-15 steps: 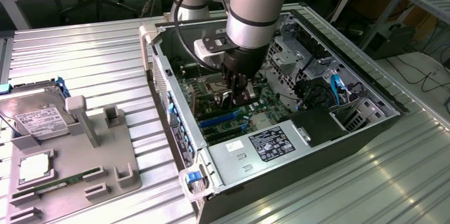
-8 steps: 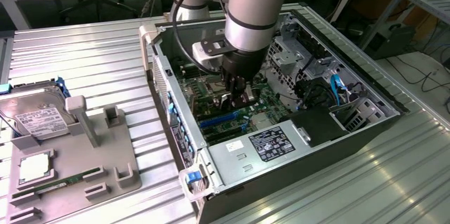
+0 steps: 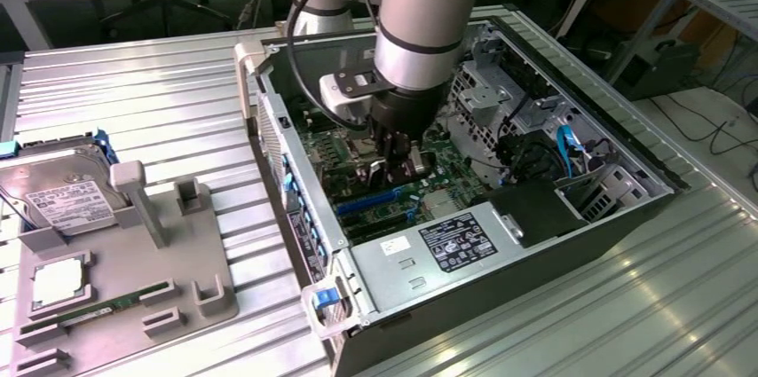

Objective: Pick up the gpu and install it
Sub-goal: 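Insert the gpu into the slot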

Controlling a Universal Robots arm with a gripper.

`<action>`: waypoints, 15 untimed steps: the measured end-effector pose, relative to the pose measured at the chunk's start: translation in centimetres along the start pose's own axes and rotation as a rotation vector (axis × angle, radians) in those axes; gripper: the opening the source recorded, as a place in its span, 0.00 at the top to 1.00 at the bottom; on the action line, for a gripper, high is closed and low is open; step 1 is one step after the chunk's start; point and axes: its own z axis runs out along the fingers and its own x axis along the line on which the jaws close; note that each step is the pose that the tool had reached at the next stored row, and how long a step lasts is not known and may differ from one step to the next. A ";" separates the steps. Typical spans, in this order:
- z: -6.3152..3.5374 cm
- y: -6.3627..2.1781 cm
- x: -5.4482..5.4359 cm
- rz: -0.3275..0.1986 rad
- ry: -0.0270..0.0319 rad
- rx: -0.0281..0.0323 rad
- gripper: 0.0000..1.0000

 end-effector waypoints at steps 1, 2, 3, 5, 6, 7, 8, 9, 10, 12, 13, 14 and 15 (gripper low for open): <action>0.04 0.00 0.0 0.000 0.0000 0.0000 0.72; 0.09 0.01 0.1 0.000 0.0000 -0.0001 0.72; 0.15 0.01 0.2 0.001 -0.0001 0.0000 0.72; 0.28 0.11 0.2 0.001 0.0000 -0.0002 0.72; 0.31 0.16 0.2 0.001 0.0000 -0.0004 0.72; 0.33 0.22 0.2 0.001 0.0002 -0.0008 0.72; 0.36 0.30 0.2 0.002 0.0001 -0.0009 0.72; 0.39 0.40 0.2 0.002 0.0000 -0.0012 0.72; 0.41 0.48 0.2 0.002 -0.0001 -0.0014 0.72; 0.47 0.57 0.2 0.002 0.0001 -0.0021 0.72; 0.51 0.58 0.2 0.002 0.0001 -0.0023 0.72; 0.54 0.61 0.2 0.002 0.0002 -0.0025 0.72; 0.56 0.65 0.3 0.002 0.0003 -0.0027 0.72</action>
